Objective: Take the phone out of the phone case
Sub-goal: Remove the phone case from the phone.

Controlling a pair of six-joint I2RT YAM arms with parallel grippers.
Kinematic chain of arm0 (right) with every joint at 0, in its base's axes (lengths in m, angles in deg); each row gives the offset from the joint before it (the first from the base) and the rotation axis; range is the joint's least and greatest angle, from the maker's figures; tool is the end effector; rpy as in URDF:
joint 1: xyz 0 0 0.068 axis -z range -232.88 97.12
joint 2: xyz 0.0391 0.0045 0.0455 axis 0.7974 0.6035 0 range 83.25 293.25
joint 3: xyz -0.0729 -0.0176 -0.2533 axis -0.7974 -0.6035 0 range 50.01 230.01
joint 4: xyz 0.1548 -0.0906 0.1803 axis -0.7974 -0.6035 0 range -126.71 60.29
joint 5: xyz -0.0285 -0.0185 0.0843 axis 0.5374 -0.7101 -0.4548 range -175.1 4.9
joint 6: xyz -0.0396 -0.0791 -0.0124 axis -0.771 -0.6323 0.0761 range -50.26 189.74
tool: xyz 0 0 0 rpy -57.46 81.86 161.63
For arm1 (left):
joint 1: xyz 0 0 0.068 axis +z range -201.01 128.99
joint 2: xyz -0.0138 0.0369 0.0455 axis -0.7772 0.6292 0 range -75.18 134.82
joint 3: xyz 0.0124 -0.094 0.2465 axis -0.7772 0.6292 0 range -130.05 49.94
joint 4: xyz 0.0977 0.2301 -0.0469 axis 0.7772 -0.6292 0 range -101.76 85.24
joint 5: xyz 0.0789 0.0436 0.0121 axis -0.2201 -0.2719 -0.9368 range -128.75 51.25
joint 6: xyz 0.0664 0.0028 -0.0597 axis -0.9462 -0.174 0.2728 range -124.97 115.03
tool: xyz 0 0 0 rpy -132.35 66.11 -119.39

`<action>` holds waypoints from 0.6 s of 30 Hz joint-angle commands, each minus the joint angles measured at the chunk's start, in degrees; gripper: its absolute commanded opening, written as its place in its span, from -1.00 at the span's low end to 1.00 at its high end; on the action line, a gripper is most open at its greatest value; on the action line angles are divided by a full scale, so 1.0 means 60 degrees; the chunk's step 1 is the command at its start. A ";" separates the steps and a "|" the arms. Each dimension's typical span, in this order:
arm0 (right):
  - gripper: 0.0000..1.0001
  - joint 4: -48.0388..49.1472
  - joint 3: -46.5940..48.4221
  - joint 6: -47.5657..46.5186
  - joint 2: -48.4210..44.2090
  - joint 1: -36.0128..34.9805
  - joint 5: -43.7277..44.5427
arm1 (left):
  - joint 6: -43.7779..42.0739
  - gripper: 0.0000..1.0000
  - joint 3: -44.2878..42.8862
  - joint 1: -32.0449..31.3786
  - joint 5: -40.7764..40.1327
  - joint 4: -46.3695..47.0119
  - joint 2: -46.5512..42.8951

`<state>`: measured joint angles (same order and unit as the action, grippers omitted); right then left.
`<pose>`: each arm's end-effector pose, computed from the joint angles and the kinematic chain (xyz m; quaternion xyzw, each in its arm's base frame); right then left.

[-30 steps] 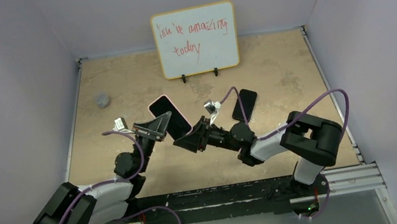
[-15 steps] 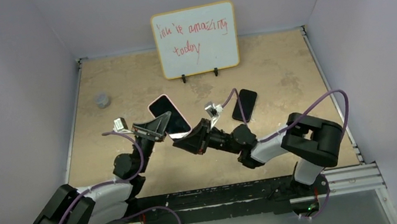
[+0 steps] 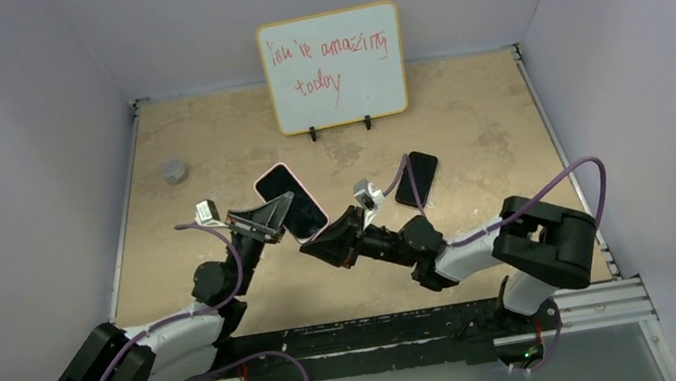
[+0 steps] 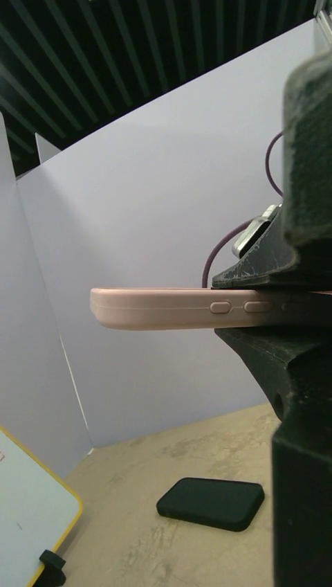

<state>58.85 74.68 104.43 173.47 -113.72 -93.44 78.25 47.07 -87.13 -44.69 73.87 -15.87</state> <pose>0.1431 0.2802 0.2370 -0.1836 0.5225 0.6428 0.5293 0.1769 -0.1188 0.2260 -0.2620 0.4935 -0.7008 0.4435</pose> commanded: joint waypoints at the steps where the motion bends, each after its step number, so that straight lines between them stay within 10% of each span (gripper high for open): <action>1: -0.76 -0.0465 -0.0293 -0.1796 -0.0223 0.0323 0.1342 | 0.0270 -1.00 -0.0253 0.0094 0.0001 0.0430 -0.0150; 14: -0.74 -0.0084 -0.0687 -0.2078 -0.0365 0.0318 0.1665 | 0.0198 -1.00 -0.0414 0.0094 0.0490 0.0127 -0.0139; 18: -0.47 0.0099 -0.0908 -0.1804 -0.0505 0.0325 0.1406 | 0.0064 -1.00 -0.0428 0.0111 0.0554 0.0224 -0.0129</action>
<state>56.00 70.42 93.75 173.03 -111.73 -84.98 78.45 47.05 -86.41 -42.24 69.46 -15.82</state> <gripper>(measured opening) 0.200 0.187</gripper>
